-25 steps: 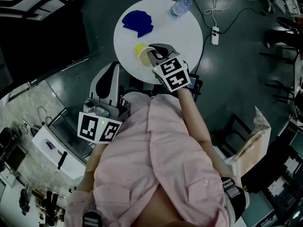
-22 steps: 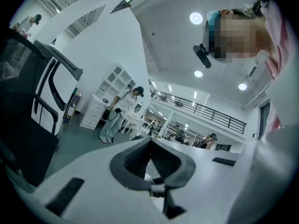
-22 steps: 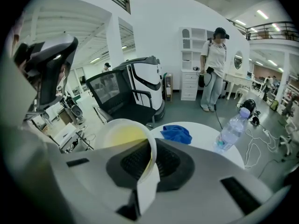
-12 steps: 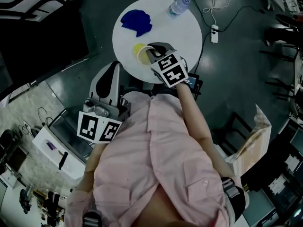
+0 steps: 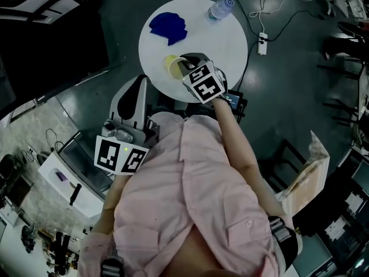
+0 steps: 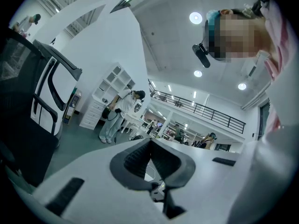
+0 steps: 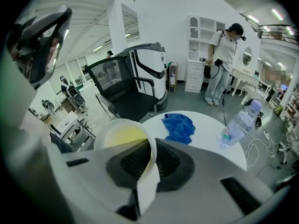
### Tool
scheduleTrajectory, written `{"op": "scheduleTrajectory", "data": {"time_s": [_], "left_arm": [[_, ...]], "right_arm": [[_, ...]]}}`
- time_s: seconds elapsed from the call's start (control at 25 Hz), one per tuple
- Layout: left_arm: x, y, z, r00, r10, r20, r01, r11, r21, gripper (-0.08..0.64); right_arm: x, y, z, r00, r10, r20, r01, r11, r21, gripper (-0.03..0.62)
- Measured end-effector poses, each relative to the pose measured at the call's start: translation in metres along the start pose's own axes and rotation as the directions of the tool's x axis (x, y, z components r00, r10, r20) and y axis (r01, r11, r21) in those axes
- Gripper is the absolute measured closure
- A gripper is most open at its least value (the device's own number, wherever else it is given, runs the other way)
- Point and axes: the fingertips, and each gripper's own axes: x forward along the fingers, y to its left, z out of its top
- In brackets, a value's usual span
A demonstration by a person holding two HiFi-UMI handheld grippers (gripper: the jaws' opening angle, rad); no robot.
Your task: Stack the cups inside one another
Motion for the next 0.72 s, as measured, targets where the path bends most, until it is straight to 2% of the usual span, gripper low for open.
{"op": "scheduleTrajectory", "data": {"time_s": [0.16, 0.32, 0.72], "left_arm": [[0.0, 0.002, 0.0, 1.0, 0.006, -0.002, -0.006, 1.0, -0.001, 0.551], [0.0, 0.003, 0.0, 1.0, 0.007, -0.003, -0.007, 1.0, -0.001, 0.551], [0.001, 0.007, 0.002, 1.0, 0.007, -0.007, -0.007, 1.0, -0.003, 0.551]], "right_arm": [[0.006, 0.002, -0.002, 1.0, 0.01, -0.016, -0.01, 1.0, -0.015, 0.555], [0.011, 0.006, -0.004, 1.0, 0.021, -0.02, -0.02, 1.0, 0.011, 0.555], [0.017, 0.003, -0.005, 0.999, 0.015, -0.052, -0.016, 1.0, -0.022, 0.555]]}}
